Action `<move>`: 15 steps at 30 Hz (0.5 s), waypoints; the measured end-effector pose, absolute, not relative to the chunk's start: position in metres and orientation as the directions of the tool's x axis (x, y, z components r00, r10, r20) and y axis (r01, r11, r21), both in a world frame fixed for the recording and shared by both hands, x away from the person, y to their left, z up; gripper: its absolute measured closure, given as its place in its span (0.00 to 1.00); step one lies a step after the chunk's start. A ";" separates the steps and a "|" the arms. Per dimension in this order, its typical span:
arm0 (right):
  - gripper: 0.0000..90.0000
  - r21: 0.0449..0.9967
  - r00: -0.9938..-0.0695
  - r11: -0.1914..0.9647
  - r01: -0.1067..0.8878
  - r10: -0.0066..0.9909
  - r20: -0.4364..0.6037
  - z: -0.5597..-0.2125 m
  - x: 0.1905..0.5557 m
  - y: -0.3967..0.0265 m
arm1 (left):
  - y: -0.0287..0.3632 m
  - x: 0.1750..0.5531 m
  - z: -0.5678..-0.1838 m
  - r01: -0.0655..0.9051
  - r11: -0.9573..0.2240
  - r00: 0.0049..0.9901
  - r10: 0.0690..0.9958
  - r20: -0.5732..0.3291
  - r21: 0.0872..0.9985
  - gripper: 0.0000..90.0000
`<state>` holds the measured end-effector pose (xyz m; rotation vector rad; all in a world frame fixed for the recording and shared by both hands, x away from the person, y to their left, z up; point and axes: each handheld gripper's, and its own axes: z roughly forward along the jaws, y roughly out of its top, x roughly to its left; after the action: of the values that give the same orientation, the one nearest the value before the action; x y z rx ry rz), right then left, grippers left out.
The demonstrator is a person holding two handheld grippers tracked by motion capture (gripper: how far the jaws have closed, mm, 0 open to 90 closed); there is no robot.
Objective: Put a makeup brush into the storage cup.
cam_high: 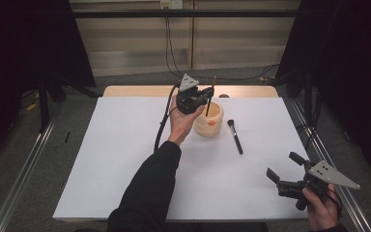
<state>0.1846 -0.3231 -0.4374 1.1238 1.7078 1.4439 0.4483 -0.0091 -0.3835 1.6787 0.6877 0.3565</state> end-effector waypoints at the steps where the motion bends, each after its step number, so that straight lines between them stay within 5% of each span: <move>1: 0.00 0.977 -0.442 0.036 0.209 0.895 0.062 -0.437 0.185 -0.323 | -0.010 0.448 -0.385 0.249 -0.095 0.778 0.612 -0.141 0.964 0.92; 15: 0.00 0.977 -0.440 0.037 0.209 0.896 0.060 -0.437 0.184 -0.322 | -0.001 0.449 -0.404 0.295 -0.109 0.752 0.640 -0.160 0.949 0.92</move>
<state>0.1843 -0.3225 -0.4373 1.1232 1.7093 1.4440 0.4487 -0.0009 -0.4036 1.7028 0.7465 0.3430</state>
